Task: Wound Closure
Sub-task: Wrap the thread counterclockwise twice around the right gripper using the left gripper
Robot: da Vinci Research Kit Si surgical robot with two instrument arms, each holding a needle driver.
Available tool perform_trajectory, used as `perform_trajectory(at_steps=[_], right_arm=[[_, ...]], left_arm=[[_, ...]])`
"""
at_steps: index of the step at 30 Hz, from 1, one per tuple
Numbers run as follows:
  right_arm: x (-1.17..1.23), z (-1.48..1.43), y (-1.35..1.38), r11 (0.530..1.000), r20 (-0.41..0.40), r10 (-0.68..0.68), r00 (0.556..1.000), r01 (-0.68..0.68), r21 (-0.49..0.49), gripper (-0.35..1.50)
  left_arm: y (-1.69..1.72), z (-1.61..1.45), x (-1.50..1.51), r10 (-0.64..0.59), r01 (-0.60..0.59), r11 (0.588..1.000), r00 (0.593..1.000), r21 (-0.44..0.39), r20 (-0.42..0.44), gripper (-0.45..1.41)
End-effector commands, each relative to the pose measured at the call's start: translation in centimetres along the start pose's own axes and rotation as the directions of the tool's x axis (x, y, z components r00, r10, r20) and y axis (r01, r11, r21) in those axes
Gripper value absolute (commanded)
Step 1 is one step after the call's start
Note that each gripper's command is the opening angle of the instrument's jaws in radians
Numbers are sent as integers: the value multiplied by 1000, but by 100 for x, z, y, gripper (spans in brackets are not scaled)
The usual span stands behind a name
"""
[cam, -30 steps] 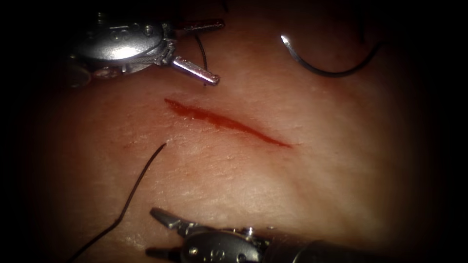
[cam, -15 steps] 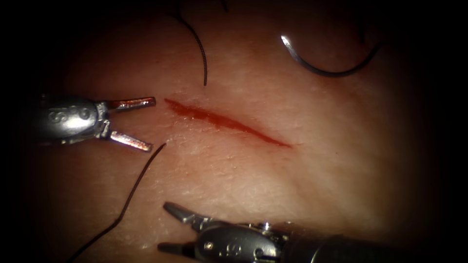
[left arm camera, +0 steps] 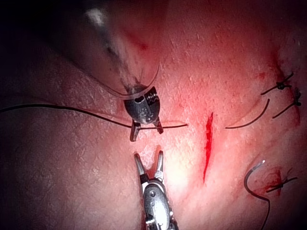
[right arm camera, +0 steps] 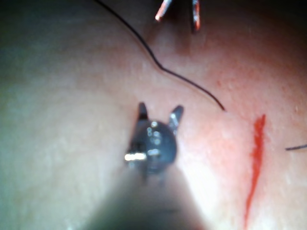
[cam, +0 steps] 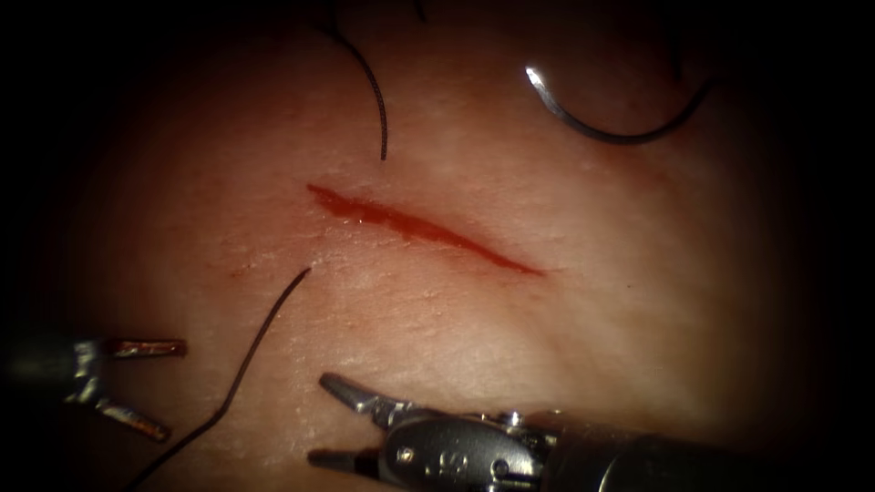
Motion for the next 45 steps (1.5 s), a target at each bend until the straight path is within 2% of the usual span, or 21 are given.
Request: perform_trajectory(at_steps=[1,4,5,6,8,9,14,18,23,27,35,38,45], right_arm=[[-2,9,-4,1000,-1,0,1000,0,2,128],[-2,8,-4,1000,-1,1,1000,-1,1,128],[-2,8,-4,1000,-1,1,1000,-1,1,128],[-2,8,-4,1000,-1,1,1000,-1,1,128],[-3,9,-4,1000,-1,1,1000,-1,1,128],[-3,9,-4,1000,-1,1,1000,-1,1,128],[-3,9,-4,1000,0,1,1000,-1,0,128],[-2,10,-3,1000,0,2,1000,-2,-1,128],[-2,10,-4,1000,0,2,1000,-2,-1,128],[-2,10,-4,1000,-2,2,1000,-2,-2,128],[-1,10,-5,1000,-2,2,1000,-2,-3,128],[-1,10,-5,1000,-2,2,1000,-2,-2,128],[-1,8,-5,1000,-3,2,1000,-2,-2,128]], left_arm=[[8,6,-5,33,-33,999,999,-14,4,64],[16,-5,-10,177,-175,984,984,-38,34,59],[21,-8,-15,271,-267,961,960,-67,67,59],[21,-8,-15,271,-267,961,960,-67,67,59],[27,-9,-22,389,-379,920,916,-104,96,57],[27,-9,-22,389,-379,920,916,-104,96,57],[29,-1,-30,517,-505,855,851,-120,98,57],[32,18,-31,522,-512,852,846,-110,105,57],[31,41,-31,593,-583,805,799,-111,103,56],[27,50,-33,602,-592,798,793,-113,97,56],[25,73,-57,619,-607,784,782,-129,82,52],[21,73,-58,622,-610,781,779,-132,78,51],[13,51,-69,633,-621,772,770,-139,78,51]])
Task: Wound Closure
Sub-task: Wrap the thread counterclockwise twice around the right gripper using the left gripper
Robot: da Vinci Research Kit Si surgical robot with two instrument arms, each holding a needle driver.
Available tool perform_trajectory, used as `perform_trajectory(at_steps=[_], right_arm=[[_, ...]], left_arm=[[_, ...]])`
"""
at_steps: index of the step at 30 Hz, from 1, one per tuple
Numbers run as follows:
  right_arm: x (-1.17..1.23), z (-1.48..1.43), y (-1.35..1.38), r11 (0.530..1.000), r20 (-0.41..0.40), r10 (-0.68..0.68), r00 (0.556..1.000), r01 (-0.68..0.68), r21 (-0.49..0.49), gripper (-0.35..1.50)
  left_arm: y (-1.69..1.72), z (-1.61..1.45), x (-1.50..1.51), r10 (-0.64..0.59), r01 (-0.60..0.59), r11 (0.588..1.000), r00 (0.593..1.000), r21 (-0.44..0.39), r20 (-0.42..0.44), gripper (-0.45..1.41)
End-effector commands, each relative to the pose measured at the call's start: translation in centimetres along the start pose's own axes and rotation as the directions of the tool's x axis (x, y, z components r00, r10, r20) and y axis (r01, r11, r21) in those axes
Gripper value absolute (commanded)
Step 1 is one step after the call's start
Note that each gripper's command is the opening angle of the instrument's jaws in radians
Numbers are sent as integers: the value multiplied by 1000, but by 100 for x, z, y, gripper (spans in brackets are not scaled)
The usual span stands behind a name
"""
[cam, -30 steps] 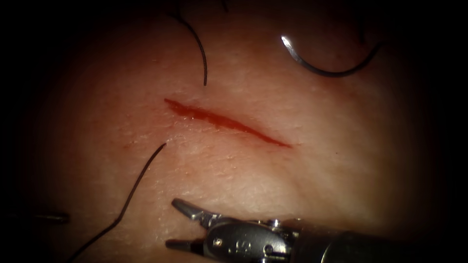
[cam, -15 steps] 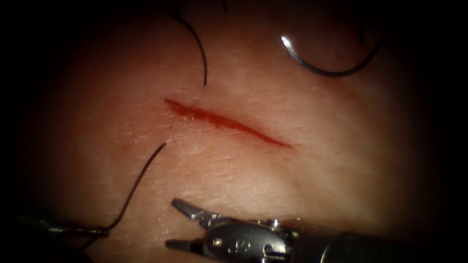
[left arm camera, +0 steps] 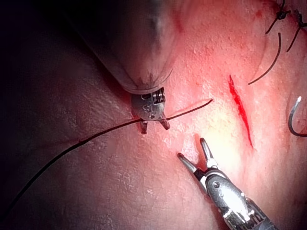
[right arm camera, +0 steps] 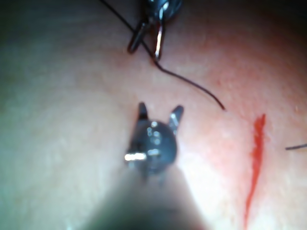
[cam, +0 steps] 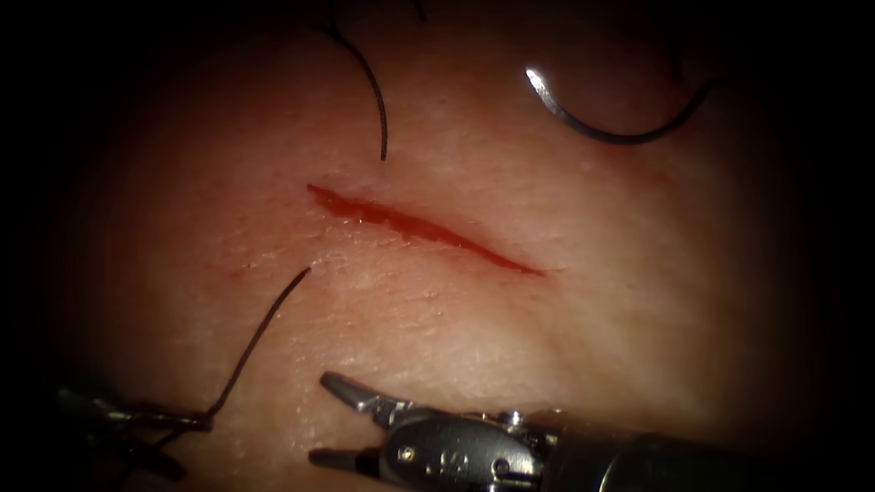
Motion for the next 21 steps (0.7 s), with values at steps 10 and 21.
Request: perform_trajectory(at_steps=[10,21], right_arm=[[-2,8,-4,1000,-2,0,1000,0,3,126],[-3,8,-4,1000,-2,0,1000,0,2,126]], left_arm=[[19,-30,-15,-13,13,1000,999,21,33,54],[29,-44,-17,-30,29,999,999,24,35,54]])
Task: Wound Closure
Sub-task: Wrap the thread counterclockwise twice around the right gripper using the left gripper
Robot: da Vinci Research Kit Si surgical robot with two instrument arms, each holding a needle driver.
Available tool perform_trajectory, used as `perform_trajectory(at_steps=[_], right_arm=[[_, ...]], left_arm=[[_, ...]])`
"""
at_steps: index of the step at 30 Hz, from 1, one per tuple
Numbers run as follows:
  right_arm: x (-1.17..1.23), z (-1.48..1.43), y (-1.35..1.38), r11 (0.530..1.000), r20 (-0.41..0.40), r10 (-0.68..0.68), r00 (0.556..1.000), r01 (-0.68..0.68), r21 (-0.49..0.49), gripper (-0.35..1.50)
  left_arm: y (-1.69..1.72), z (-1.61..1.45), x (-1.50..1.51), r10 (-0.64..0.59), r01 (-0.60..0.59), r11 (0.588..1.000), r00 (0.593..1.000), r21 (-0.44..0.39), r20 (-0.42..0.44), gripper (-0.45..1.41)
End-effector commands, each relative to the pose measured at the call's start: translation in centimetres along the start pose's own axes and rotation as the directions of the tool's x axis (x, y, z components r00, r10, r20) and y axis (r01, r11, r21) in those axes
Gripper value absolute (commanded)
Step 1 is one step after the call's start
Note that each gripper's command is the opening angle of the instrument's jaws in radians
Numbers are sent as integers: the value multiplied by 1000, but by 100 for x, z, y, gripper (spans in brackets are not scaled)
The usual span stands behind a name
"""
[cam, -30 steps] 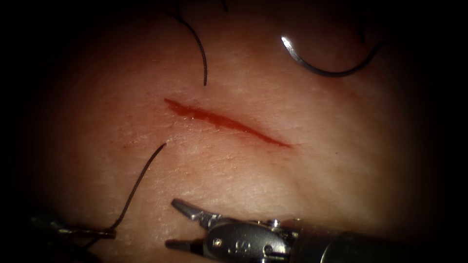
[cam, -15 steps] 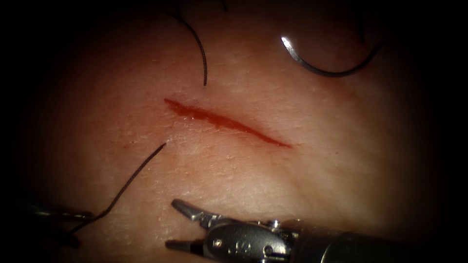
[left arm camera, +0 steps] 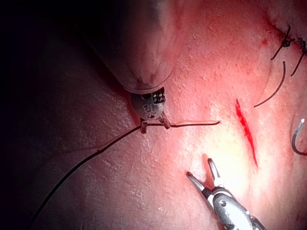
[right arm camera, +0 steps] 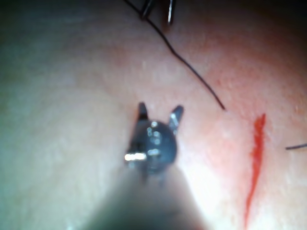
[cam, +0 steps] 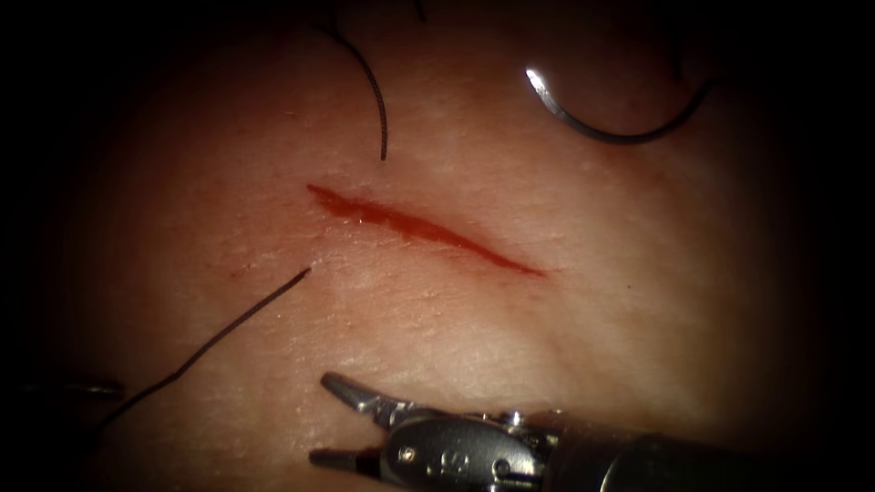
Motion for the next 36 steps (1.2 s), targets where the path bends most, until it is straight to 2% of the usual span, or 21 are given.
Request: perform_trajectory(at_steps=[1,2,4,5,7,8,11,15,18,20,24,28,30,32,33,34,35,36], right_arm=[[-2,9,-4,1000,-2,0,1000,0,2,126],[-2,9,-4,1000,-2,0,1000,0,2,126],[-2,9,-4,1000,-2,0,1000,0,2,126],[-2,9,-5,1000,-2,0,1000,0,2,126],[-2,9,-5,1000,-2,0,1000,0,1,126],[-2,10,-6,1000,0,-1,1000,1,-2,126],[-2,10,-7,1000,0,-1,1000,1,-2,126],[-3,10,-7,1000,-1,-1,1000,1,0,126],[-3,10,-8,1000,-3,-2,1000,2,3,126],[-3,10,-8,1000,-6,-2,1000,2,8,126],[-3,11,-8,1000,-6,-3,1000,3,8,125],[-3,12,-8,1000,-5,-2,1000,3,7,125],[-2,12,-8,1000,-5,-2,1000,2,7,125],[-2,13,-8,1000,-6,-2,1000,2,9,125],[-2,13,-8,1000,-6,-2,1000,2,9,125],[-2,13,-8,1000,-8,-3,1000,3,11,125],[-2,13,-8,1000,-8,-3,1000,3,11,125],[-2,13,-8,1000,-8,-3,1000,3,11,125]], left_arm=[[7,8,2,-4,4,1000,1000,-3,-4,54],[9,7,2,-22,22,1000,1000,-1,-2,52],[11,5,4,-147,147,989,989,13,9,51],[13,5,7,-256,256,966,967,21,10,54],[15,6,12,-363,362,932,932,26,7,61],[15,8,19,-496,496,868,868,31,0,72],[18,15,28,-615,615,787,788,39,-8,82],[24,29,39,-675,675,737,738,44,-14,93],[27,35,45,-682,681,731,732,52,-5,98],[28,35,46,-686,685,726,727,51,4,98],[26,26,45,-713,708,699,701,101,14,99],[17,20,44,-734,724,674,678,146,27,109],[12,20,45,-746,735,658,666,161,12,113],[-1,18,47,-761,758,623,644,195,-73,113],[-1,18,47,-761,758,623,644,195,-73,113],[-8,13,47,-730,738,639,671,218,-134,106],[-8,13,47,-730,738,639,671,218,-134,106],[-14,7,46,-715,732,641,679,230,-169,104]])
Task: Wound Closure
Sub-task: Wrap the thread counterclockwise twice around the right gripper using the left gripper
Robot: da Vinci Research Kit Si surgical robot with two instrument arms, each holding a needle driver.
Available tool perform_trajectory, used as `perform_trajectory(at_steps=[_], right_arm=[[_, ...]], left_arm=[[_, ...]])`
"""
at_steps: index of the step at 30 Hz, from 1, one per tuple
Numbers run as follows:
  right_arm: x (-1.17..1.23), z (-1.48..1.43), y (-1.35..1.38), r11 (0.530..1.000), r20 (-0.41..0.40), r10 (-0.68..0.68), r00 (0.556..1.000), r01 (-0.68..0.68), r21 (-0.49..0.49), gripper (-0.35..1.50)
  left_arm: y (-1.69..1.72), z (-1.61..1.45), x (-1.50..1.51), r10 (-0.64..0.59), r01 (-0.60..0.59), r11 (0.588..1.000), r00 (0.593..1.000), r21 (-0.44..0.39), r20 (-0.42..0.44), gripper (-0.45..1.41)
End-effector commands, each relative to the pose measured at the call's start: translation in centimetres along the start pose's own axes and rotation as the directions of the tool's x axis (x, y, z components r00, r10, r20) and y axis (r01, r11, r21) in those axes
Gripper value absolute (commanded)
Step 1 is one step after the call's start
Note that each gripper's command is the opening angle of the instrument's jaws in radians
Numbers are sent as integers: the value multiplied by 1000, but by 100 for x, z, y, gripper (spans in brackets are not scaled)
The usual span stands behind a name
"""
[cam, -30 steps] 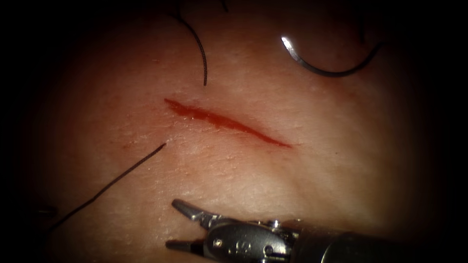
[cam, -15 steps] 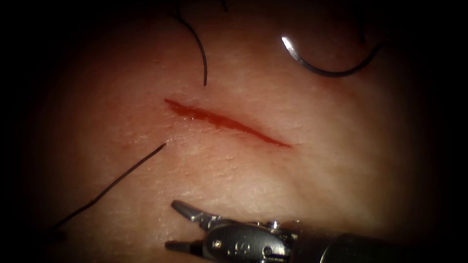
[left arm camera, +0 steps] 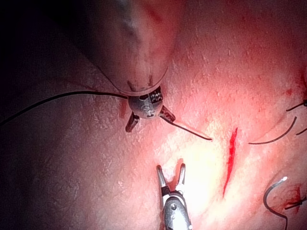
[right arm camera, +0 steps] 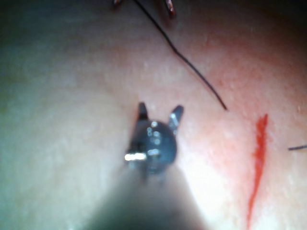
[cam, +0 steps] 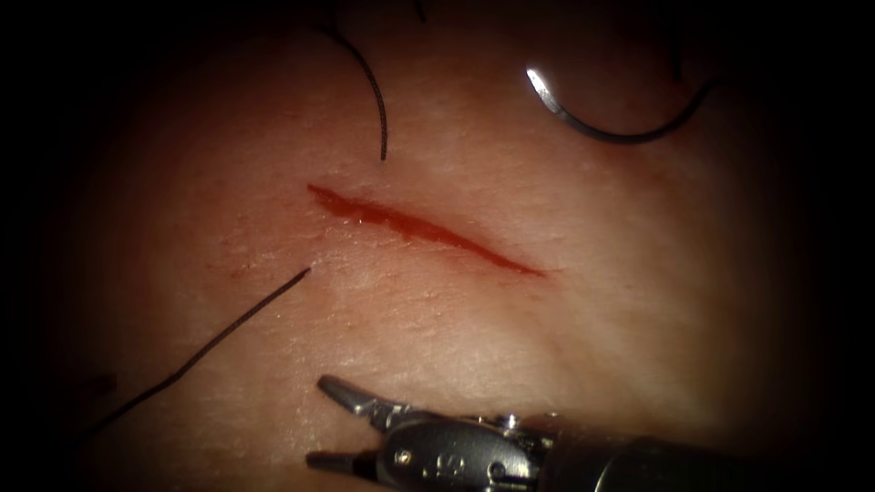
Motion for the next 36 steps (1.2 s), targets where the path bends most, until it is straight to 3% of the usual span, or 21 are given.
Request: perform_trajectory(at_steps=[1,4,8,10,17,20,21,22,23,24,29,36], right_arm=[[-2,9,-4,1000,-2,1,1000,-1,2,125],[-2,9,-4,1000,-2,1,1000,-1,2,125],[-2,9,-5,1000,-4,0,1000,0,4,125],[-2,11,-5,1000,-5,0,1000,0,6,125],[-2,12,-6,1000,-6,-1,1000,1,9,125],[-1,11,-6,1000,-6,-1,1000,1,9,125],[-1,11,-6,1000,-6,-1,1000,1,9,125],[-1,11,-6,1000,-6,-1,1000,1,9,125],[-1,11,-7,1000,-6,-1,1000,1,9,125],[-1,11,-7,1000,-6,-1,1000,1,9,125],[-1,10,-7,1000,-6,-1,1000,1,10,125],[-1,10,-7,1000,-6,-1,1000,1,9,125]], left_arm=[[4,4,-1,1,-1,1000,1000,-3,-24,101],[-8,-17,1,-65,65,998,997,17,-32,98],[6,-21,-9,-122,122,992,992,10,40,104],[27,-14,-24,-162,163,987,981,-5,103,108],[38,8,-47,-201,202,979,949,20,243,113],[36,27,-54,-207,206,978,945,32,252,109],[36,31,-55,-207,206,978,946,33,251,103],[36,36,-56,-206,209,978,945,15,255,77],[36,40,-57,-204,213,977,943,-6,262,41],[37,46,-56,-201,220,975,940,-39,277,-45],[30,46,-42,-138,163,985,948,-64,286,-45],[19,43,16,-73,85,995,982,-59,177,-45]])
